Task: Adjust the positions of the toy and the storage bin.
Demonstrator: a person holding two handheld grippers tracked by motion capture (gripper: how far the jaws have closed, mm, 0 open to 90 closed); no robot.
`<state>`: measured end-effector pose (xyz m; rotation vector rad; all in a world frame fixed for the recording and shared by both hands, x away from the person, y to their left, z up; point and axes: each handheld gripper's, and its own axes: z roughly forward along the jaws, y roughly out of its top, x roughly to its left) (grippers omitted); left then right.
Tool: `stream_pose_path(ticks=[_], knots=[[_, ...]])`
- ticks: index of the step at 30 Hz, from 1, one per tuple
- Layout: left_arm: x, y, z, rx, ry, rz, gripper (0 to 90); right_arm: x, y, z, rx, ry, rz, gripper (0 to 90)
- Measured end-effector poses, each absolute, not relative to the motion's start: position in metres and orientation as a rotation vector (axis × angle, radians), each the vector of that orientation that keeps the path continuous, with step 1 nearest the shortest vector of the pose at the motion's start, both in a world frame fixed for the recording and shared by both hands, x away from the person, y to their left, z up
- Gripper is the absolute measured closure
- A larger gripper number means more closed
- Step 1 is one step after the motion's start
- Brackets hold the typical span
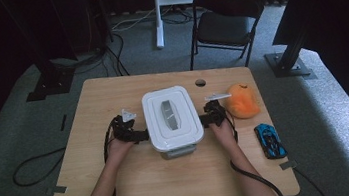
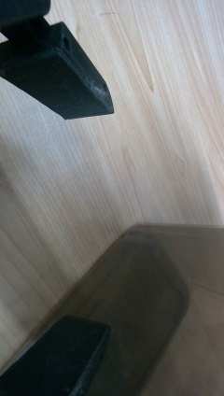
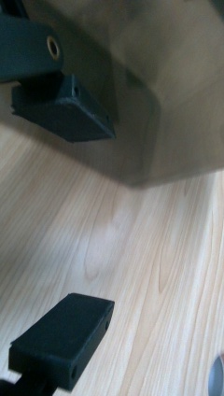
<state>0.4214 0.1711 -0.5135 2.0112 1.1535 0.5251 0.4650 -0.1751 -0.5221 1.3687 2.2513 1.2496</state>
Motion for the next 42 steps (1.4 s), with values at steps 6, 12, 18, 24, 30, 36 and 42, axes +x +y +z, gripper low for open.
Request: stream_pose_path(ticks=[6, 12, 18, 24, 30, 36, 42], knots=[[0.426, 0.177, -0.517, 2.007, 1.191, 0.536, 0.2, 0.469, -0.183, -0.523, 1.413, 2.203, 1.180, 14.8], [0.434, 0.181, -0.517, 2.003, 1.209, 0.554, 0.2, 0.478, -0.182, -0.524, 1.431, 2.254, 1.171, 14.8], [0.441, 0.181, -0.517, 2.007, 1.210, 0.545, 0.2, 0.484, -0.179, -0.527, 1.441, 2.246, 1.154, 14.7], [0.442, 0.178, -0.514, 1.992, 1.201, 0.543, 0.2, 0.485, -0.175, -0.527, 1.445, 2.241, 1.167, 13.9], [0.435, 0.171, -0.513, 2.017, 1.180, 0.560, 0.2, 0.481, -0.167, -0.525, 1.402, 2.283, 1.201, 17.7], [0.430, 0.169, -0.510, 2.029, 1.168, 0.558, 0.2, 0.478, -0.167, -0.522, 1.367, 2.287, 1.200, 19.0], [0.425, 0.166, -0.509, 2.041, 1.154, 0.568, 0.2, 0.475, -0.167, -0.522, 1.348, 2.287, 1.219, 20.1]])
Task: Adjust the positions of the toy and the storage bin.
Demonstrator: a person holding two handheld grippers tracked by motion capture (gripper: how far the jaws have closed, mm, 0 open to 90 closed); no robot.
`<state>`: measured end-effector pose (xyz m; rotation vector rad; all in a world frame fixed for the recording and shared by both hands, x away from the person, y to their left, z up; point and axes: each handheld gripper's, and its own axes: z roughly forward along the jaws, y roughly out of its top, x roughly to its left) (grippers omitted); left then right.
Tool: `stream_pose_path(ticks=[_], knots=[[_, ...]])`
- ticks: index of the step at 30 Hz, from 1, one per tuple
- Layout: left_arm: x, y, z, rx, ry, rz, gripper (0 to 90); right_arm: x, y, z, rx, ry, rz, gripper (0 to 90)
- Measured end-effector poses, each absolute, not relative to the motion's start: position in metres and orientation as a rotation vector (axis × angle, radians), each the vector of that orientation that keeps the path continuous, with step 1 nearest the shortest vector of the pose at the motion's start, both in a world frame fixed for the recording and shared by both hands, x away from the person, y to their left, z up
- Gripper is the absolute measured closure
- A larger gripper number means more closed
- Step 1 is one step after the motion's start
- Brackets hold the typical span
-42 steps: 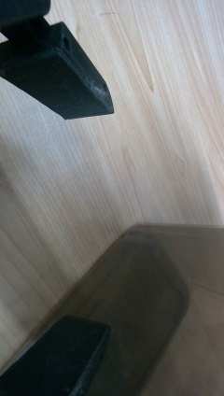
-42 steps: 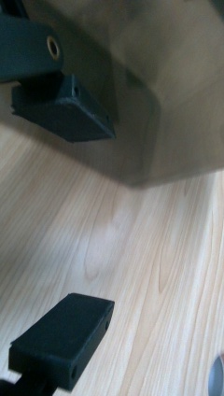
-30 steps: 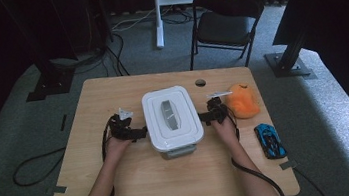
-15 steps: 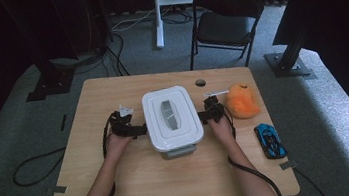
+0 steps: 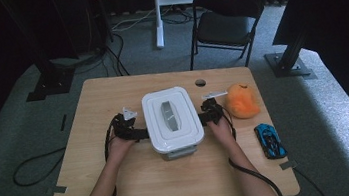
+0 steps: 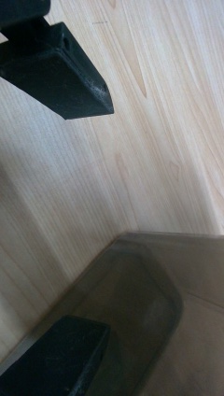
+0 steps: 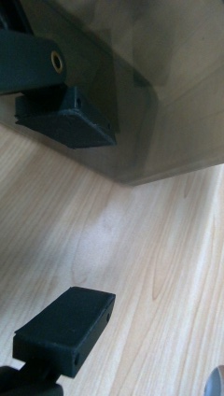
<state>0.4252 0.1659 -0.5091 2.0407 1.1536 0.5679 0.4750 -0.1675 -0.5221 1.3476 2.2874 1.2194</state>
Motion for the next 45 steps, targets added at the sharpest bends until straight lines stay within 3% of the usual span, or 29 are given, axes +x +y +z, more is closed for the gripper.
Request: stream_pose_path(ticks=[45], knots=[[0.337, 0.161, -0.513, 2.081, 1.067, 0.536, 0.2, 0.413, -0.174, -0.521, 1.145, 2.387, 1.298, 22.6]])
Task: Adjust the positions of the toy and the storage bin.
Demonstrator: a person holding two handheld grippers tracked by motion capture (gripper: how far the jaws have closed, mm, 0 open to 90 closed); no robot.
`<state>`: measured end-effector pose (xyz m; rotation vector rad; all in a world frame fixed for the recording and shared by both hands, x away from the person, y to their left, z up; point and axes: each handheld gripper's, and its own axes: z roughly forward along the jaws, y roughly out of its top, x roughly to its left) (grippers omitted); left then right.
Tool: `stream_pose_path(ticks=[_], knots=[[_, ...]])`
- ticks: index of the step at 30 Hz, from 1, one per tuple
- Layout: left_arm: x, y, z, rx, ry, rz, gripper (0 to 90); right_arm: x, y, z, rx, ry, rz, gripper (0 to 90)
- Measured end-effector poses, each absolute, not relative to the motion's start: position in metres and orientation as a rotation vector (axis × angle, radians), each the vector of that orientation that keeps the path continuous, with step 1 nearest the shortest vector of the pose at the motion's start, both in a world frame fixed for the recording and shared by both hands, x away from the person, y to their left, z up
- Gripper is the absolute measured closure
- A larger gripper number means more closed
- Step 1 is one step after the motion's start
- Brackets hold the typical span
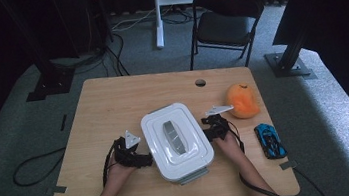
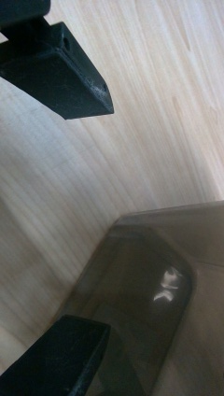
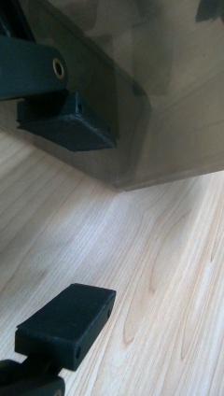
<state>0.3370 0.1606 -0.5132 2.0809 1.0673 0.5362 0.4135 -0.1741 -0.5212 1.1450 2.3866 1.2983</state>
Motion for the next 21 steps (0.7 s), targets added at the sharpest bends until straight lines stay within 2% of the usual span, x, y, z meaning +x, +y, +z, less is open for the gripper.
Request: stream_pose_path(ticks=[8, 21], knots=[[0.324, 0.150, -0.511, 2.106, 1.035, 0.563, 0.2, 0.409, -0.178, -0.524, 1.125, 2.403, 1.299, 22.9], [0.308, 0.150, -0.515, 2.099, 1.003, 0.491, 0.2, 0.401, -0.185, -0.524, 1.098, 2.411, 1.313, 22.7]])
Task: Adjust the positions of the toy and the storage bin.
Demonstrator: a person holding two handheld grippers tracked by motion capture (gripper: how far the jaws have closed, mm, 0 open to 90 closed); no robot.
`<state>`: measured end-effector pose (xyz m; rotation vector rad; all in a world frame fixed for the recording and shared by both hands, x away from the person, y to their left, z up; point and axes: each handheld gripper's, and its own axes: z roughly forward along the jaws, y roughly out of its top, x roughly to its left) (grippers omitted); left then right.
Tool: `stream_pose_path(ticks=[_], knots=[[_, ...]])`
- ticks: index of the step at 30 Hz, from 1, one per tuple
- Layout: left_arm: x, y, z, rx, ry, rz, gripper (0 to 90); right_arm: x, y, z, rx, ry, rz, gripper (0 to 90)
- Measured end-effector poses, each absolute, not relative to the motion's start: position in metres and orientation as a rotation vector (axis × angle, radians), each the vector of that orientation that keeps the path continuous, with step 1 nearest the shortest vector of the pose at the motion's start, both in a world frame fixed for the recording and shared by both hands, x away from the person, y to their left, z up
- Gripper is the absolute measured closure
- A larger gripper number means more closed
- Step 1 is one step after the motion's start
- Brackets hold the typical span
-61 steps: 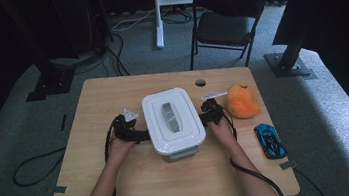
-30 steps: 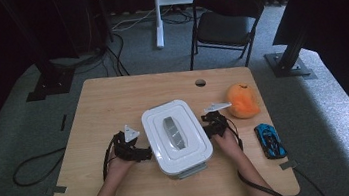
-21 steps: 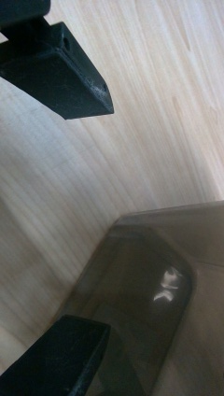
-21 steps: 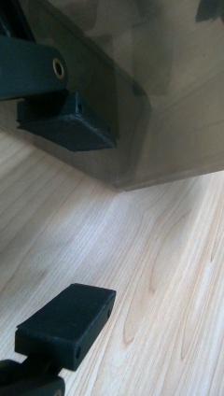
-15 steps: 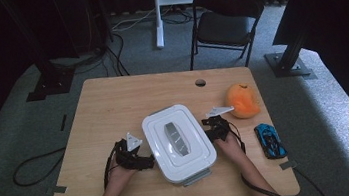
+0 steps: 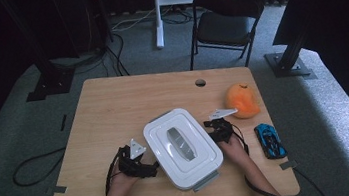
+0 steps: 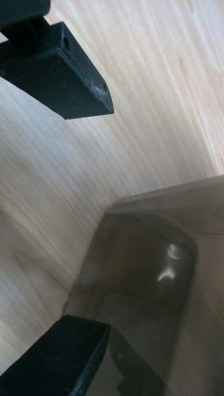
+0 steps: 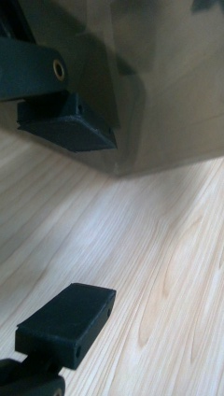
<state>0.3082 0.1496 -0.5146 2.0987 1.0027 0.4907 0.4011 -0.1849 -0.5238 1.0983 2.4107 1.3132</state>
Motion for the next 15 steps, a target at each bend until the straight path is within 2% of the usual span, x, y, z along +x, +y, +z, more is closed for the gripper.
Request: stream_pose_path(ticks=[3, 15], knots=[[0.309, 0.153, -0.519, 2.082, 1.002, 0.458, 0.2, 0.400, -0.190, -0.524, 1.100, 2.392, 1.310, 17.1], [0.312, 0.174, -0.520, 2.053, 0.984, 0.447, 0.2, 0.378, -0.214, -0.520, 1.123, 2.280, 1.294, 14.8]])
